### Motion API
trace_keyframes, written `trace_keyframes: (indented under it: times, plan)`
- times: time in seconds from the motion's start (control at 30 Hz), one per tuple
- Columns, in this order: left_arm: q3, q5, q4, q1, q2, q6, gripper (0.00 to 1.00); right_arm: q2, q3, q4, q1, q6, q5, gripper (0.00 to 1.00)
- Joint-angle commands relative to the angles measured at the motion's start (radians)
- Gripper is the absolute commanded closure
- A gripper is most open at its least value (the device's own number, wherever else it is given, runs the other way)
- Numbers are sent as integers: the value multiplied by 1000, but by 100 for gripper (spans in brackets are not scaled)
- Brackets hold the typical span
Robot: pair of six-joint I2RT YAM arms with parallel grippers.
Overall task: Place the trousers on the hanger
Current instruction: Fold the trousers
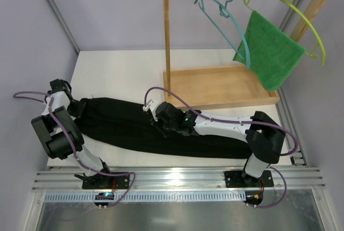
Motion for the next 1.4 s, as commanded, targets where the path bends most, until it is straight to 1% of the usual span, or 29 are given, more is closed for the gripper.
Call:
trace_keyframes:
  times: [0.0, 0.03, 0.07, 0.17, 0.23, 0.3, 0.43, 0.63, 0.8, 1.1, 1.23, 1.27, 1.3, 1.33, 1.37]
  plan:
    - [25, -11, 32, -12, 34, -16, 87, 35, -1, 22, 6, -40, -3, 72]
    - [28, -16, 27, -15, 43, -19, 96, 41, -4, 23, 9, -42, -7, 72]
    - [30, -13, 23, -15, 43, -22, 99, 53, -7, 26, 9, -46, -3, 72]
    - [36, -11, 18, -21, 32, -31, 99, 86, 3, 17, 11, -53, 51, 72]
    - [42, -14, 14, -27, 14, -32, 99, 98, 16, 17, 9, -60, 80, 69]
    - [51, -16, 7, -34, 3, -34, 100, 115, 25, 13, 12, -63, 106, 68]
    - [85, -40, -26, -53, -8, -26, 100, 112, 52, 0, 15, -66, 148, 68]
    - [93, -42, -28, -61, -14, -25, 99, 121, 72, -26, 17, -74, 206, 67]
    - [96, -45, -33, -64, -17, -23, 99, 127, 79, -26, 17, -80, 227, 64]
    - [99, -45, -34, -66, -21, -25, 99, 195, 94, -9, 17, -86, 227, 65]
    - [97, -40, -29, -67, -28, -34, 99, 179, 88, -1, 18, -85, 249, 78]
    - [99, -39, -31, -67, -31, -38, 99, 170, 88, -3, 18, -85, 252, 88]
    - [99, -36, -33, -66, -35, -40, 100, 155, 94, -12, 17, -83, 258, 93]
    - [102, -33, -34, -66, -37, -40, 99, 141, 97, -32, 20, -85, 258, 96]
    - [109, -31, -36, -69, -41, -40, 99, 129, 97, -39, 18, -88, 260, 96]
